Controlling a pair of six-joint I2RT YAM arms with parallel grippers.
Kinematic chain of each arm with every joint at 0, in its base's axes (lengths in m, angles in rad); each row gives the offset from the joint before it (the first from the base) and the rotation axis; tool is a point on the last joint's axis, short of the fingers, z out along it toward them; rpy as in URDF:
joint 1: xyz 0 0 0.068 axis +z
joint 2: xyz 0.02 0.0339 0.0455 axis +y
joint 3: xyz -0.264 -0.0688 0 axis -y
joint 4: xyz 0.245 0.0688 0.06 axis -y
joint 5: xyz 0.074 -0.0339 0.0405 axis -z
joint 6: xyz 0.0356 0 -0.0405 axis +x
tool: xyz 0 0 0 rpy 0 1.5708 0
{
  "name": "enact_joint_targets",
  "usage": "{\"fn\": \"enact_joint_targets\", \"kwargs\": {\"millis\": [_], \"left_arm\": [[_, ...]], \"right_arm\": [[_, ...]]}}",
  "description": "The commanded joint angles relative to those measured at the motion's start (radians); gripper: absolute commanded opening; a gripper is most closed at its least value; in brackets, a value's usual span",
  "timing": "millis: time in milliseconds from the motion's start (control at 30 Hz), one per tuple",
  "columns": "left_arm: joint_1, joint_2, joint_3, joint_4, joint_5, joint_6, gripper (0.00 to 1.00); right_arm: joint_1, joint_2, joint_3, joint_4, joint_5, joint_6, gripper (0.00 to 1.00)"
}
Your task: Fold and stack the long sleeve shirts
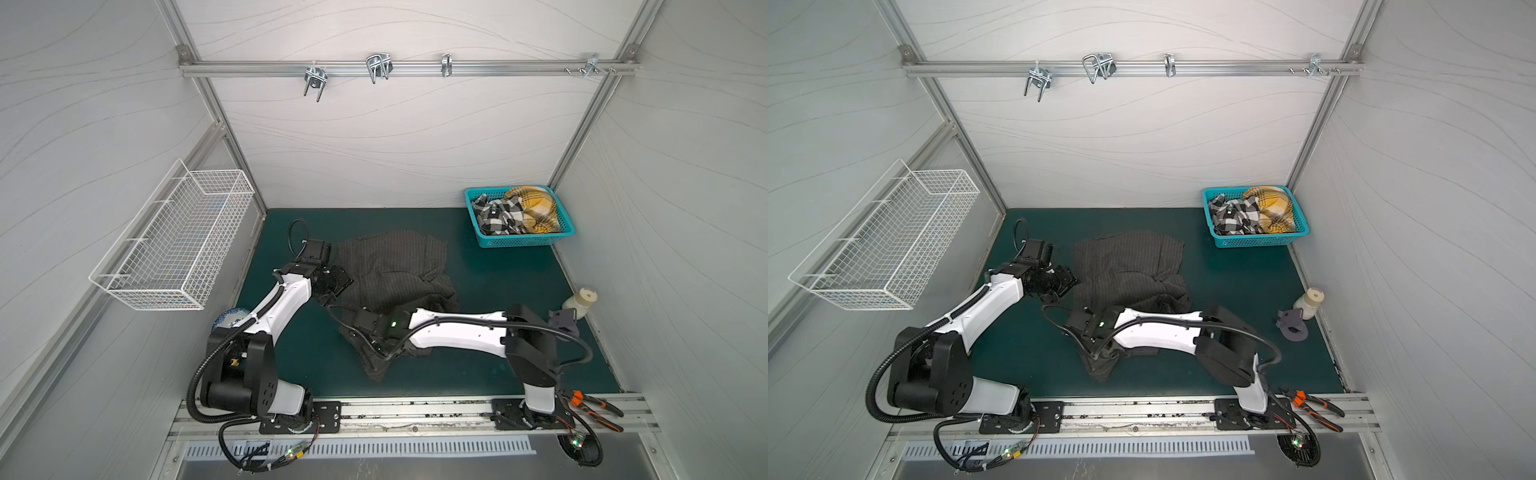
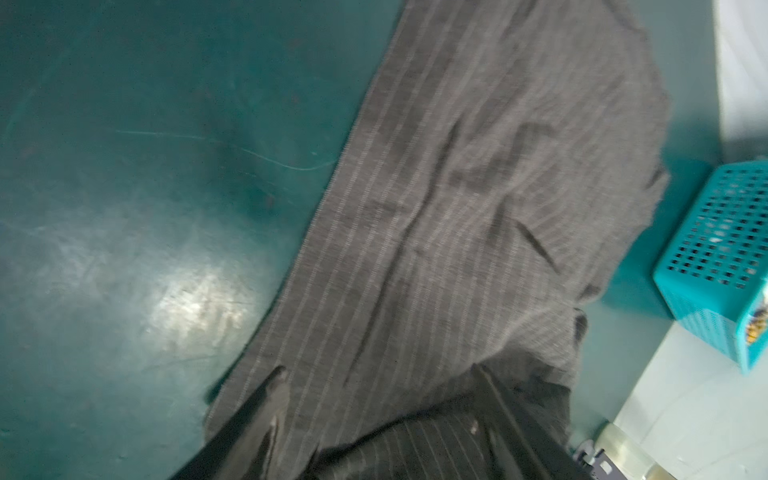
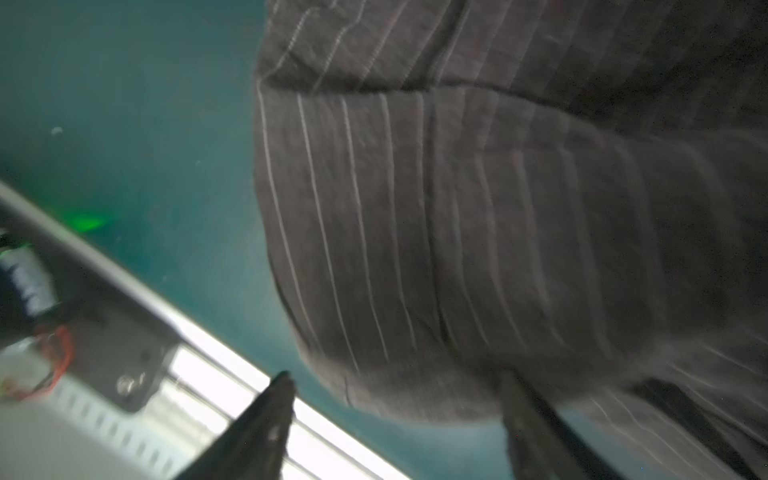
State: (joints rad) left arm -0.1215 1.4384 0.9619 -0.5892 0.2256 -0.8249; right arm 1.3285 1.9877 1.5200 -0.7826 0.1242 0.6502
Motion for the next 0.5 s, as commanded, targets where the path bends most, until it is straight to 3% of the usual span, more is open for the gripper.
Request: {"fn": "enact_joint_targets", "kwargs": {"millis": [0, 67, 100, 167, 300, 367, 467], "left_arm": [[0.019, 0.022, -0.001, -0.004, 0.016, 0.037, 0.66], [0.019, 0.030, -0.007, 0.004, 0.009, 0.043, 0.65], [0.019, 0.034, -0.008, 0.008, 0.003, 0.048, 0.65], [0.019, 0.045, -0.010, 0.016, -0.015, 0.057, 0.67], [0.019, 0.086, 0.014, 0.038, -0.018, 0.050, 0.68], [0.016, 0.113, 0.033, 0.060, 0.000, 0.045, 0.69], [0.011, 0.159, 0.051, 0.109, 0.035, 0.035, 0.71]], "right_arm": [[-0.036, 0.053, 0.025, -0.207, 0.104, 0.058, 0.35], [-0.077, 0.012, -0.040, -0.255, 0.148, 0.101, 0.12], [-0.100, -0.022, -0.087, -0.262, 0.166, 0.116, 0.08], [-0.172, -0.137, -0.212, -0.258, 0.178, 0.133, 0.01], [-0.384, -0.341, -0.412, -0.225, 0.139, 0.092, 0.00], [-0.469, -0.427, -0.473, -0.176, 0.071, 0.017, 0.08], [-0.506, -0.499, -0.459, -0.231, 0.120, -0.010, 0.42]]}}
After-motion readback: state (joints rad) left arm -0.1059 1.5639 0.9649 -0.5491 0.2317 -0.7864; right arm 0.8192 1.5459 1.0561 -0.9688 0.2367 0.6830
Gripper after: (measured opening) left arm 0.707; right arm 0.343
